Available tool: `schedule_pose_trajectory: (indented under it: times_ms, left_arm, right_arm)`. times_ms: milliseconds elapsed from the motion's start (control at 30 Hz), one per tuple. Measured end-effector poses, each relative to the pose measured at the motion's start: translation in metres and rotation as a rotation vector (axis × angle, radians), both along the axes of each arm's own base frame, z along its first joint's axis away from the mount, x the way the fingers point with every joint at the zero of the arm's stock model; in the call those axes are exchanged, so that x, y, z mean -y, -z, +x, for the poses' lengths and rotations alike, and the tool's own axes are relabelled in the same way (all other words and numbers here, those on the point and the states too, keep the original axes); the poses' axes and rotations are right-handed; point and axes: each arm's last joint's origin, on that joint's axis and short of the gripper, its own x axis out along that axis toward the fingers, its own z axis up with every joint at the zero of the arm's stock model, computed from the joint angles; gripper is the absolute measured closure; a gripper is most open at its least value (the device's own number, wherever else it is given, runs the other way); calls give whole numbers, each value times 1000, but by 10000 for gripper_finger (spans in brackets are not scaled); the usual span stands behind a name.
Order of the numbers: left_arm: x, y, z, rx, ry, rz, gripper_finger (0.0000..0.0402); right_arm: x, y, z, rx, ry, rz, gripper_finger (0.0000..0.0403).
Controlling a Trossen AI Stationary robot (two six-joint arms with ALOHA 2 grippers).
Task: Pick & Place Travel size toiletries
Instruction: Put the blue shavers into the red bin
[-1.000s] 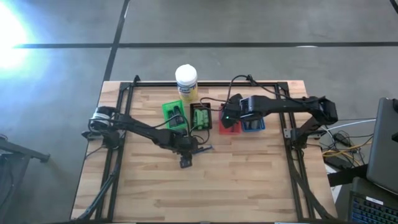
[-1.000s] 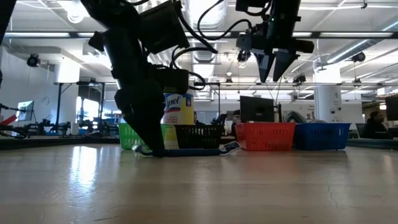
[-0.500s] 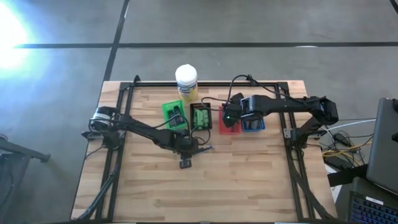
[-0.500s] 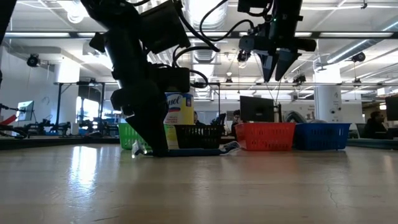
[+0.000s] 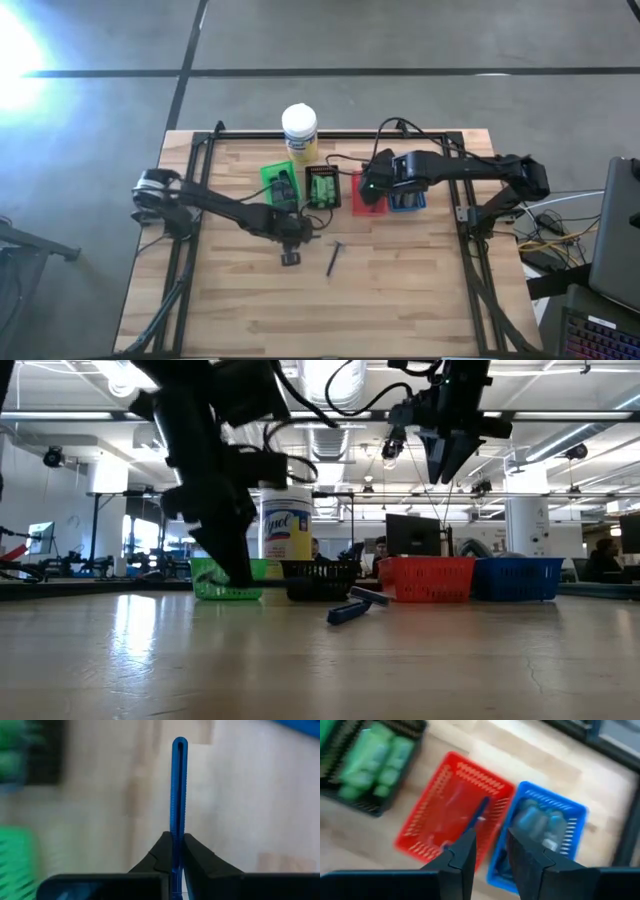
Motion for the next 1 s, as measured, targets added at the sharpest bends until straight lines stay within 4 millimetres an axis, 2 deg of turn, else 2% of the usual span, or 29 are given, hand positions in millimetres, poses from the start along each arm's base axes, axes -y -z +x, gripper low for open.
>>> schedule_pose_trajectory:
  times_ms: [133,233,333,500,600,733,1000]
  left_arm:
    - [-9,-20,-13,34,-36,33,380]
    - [-13,-46,-22,129,-26,40,380]
    - [-17,-70,-31,223,1,55,380]
    - [-34,-95,-43,328,-2,45,380]
    - [-45,-104,-41,409,18,-22,378]
    - [-56,-113,-37,511,58,-84,374]
    - [-65,-113,-37,528,94,-75,372]
  right_arm:
    - [-4,4,4,81,-107,112,316]
    - [-7,12,12,211,-254,202,328]
    - [-10,15,20,322,-385,193,338]
    - [-14,11,26,362,-546,137,338]
    - [-17,9,29,394,-673,169,323]
    - [-17,6,32,413,-776,129,294]
    - [-19,-4,35,381,-952,2,196]
